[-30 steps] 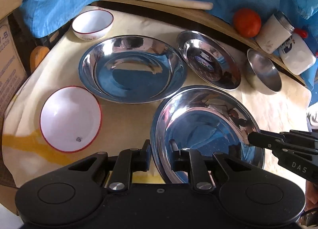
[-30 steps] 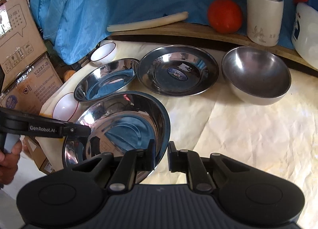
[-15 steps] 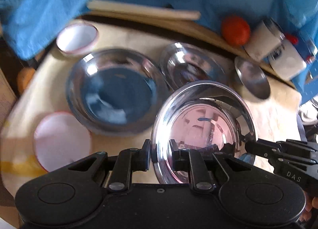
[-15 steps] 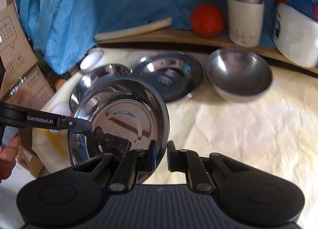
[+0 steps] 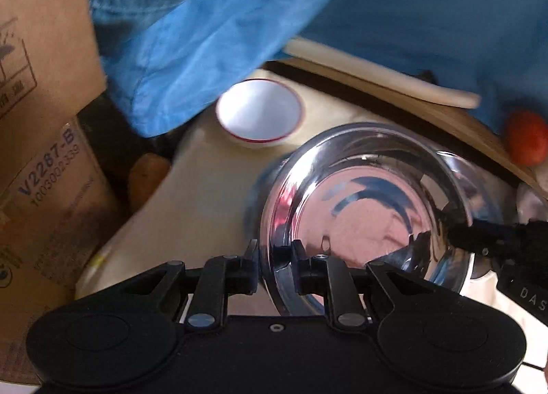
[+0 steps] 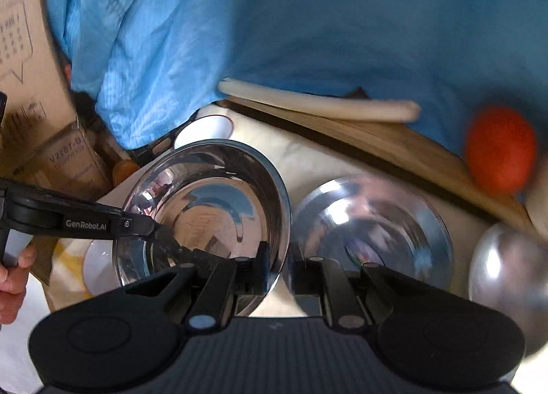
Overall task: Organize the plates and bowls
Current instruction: 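Lift the large steel plate with the right gripper over the deep steel plate, then lower the plate into the deep steel plate and open the right gripper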
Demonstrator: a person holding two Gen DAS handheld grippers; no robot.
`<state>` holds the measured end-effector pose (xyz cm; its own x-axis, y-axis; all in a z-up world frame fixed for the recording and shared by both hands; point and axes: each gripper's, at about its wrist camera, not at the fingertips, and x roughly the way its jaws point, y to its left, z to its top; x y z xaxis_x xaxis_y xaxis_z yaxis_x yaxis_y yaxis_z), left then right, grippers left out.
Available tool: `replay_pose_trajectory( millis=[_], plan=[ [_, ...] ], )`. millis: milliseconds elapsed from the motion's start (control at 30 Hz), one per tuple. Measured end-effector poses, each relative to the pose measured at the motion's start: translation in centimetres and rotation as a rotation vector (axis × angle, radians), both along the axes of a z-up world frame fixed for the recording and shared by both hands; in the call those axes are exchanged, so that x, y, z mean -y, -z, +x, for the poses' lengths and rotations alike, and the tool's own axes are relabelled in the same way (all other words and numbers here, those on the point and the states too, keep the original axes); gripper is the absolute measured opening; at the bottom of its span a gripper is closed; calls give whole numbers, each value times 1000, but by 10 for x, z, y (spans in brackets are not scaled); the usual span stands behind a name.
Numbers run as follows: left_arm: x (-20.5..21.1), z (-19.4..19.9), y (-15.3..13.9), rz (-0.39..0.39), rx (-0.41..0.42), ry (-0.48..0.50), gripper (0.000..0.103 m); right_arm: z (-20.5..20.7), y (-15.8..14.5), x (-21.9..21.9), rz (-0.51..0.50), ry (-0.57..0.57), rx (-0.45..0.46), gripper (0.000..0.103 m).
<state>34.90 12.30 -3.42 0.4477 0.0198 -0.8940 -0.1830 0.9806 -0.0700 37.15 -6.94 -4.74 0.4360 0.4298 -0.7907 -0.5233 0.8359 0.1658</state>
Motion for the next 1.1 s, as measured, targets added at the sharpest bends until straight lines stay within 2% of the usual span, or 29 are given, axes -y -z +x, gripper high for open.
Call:
replay_pose_trajectory(
  millis=[333,667,900,967,1100],
  plan=[
    [-7,12,6,35,-45,-37,21,31,5,-20,-57,-74,-21,12],
    [-2,30,17,69,-127,30,24,39,11,-23,-87,-86,-76,14],
    [14,40,23,109,-155,65,24,39,17,-28,-117,-99,-61,17],
    [16,40,23,114,-156,66,28,38,17,-28,-121,-102,-51,19],
    [22,38,18,124,-146,62,43,34,18,-28,-115,-96,-41,25]
  ],
)
